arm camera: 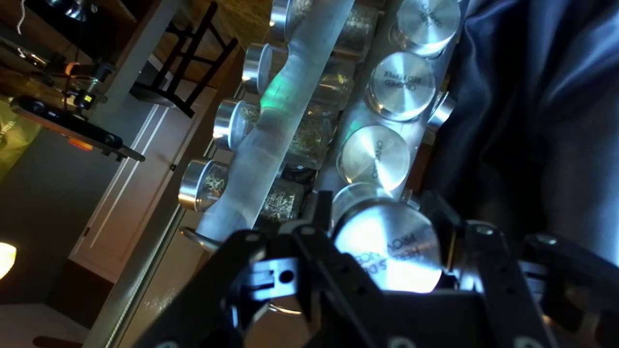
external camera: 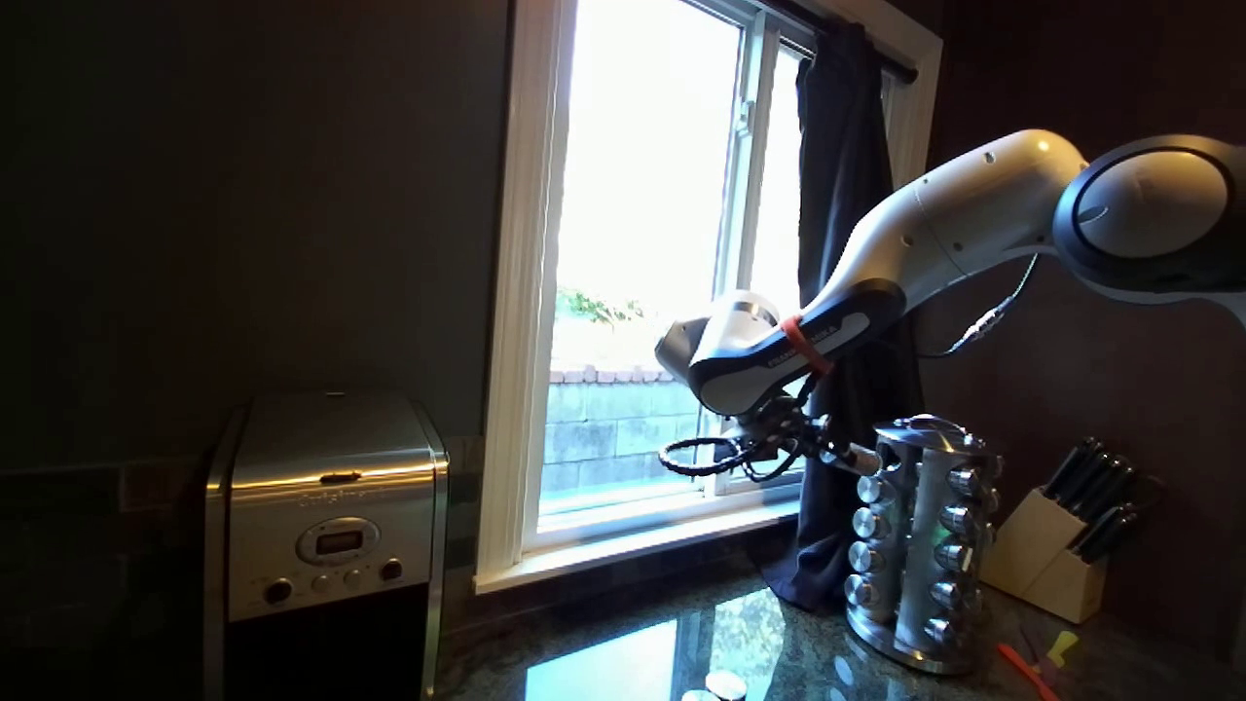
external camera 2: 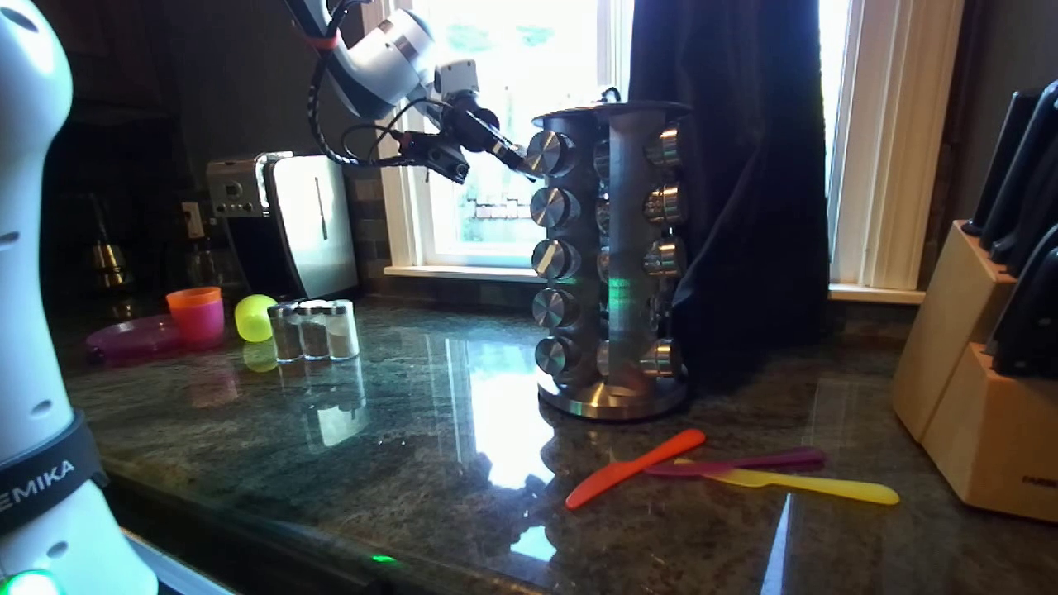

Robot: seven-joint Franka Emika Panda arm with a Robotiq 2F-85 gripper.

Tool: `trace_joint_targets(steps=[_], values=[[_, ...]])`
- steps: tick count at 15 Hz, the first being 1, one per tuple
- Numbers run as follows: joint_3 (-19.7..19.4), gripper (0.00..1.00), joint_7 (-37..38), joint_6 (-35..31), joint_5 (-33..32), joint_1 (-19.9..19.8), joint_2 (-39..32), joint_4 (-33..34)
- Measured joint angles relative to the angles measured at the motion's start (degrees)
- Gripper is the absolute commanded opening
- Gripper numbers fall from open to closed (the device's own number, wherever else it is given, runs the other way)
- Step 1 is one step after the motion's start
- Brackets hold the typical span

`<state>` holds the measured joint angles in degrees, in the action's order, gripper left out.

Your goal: Pick up one spice cellar and place it on the spice rack

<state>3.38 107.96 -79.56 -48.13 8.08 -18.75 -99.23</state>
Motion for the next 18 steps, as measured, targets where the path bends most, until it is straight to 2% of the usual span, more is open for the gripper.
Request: trace_joint_targets(steps=[18], values=[[-0.9, 0.24, 3.6, -0.3, 0.1, -1.0, 4.0, -3.4]])
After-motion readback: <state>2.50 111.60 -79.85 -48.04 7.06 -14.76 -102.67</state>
